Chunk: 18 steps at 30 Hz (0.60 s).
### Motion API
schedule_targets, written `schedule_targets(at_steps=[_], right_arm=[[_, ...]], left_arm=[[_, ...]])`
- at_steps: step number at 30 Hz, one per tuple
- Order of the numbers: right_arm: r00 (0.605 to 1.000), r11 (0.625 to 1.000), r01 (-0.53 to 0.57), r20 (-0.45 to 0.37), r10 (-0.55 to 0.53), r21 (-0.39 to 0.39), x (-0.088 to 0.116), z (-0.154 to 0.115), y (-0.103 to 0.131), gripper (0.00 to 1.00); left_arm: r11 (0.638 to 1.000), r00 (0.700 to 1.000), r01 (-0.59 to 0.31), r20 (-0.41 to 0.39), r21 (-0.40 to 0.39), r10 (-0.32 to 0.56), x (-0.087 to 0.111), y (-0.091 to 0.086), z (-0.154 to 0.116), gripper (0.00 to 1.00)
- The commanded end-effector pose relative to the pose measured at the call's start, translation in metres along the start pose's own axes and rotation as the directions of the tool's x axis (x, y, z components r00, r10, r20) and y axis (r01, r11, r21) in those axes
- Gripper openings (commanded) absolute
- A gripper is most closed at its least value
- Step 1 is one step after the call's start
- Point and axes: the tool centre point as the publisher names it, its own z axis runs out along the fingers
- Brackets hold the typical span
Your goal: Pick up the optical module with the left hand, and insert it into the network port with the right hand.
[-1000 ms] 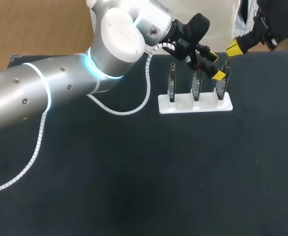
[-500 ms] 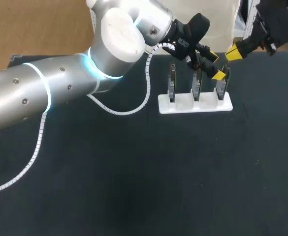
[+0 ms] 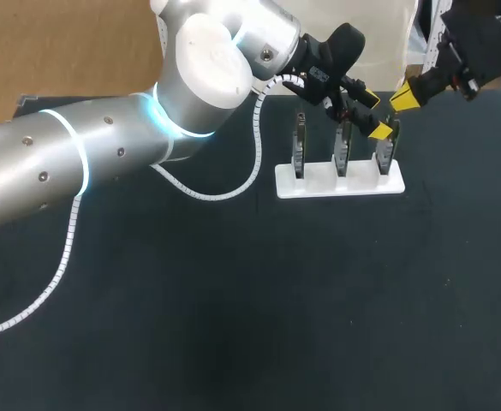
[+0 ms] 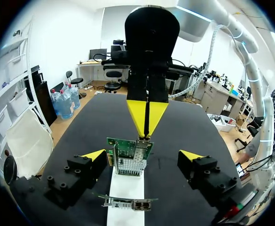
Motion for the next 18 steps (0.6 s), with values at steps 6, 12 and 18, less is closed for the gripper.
schedule_targets(at_steps=[6,12,18], right_arm=[[1.0,1.0,-0.005,-0.002,0.005,-0.002,0.0011,0.0044,-0.0008,0.0],[1.0,1.0,-0.01,0.0,0.01,-0.007,0.0038,0.0056,-0.0025,0.0],[1.0,1.0,-0.014,0.0,0.014,-0.013,0.0063,0.0068,-0.0028,0.0]], left_arm=[[1.0,1.0,0.002,-0.006,0.004,-0.002,-0.0016,0.0021,0.0004,1.0],[1.0,1.0,0.002,-0.006,0.004,-0.002,-0.0016,0.0021,0.0004,1.0],[1.0,1.0,0.002,-0.006,0.004,-0.002,-0.0016,0.0021,0.0004,1.0]])
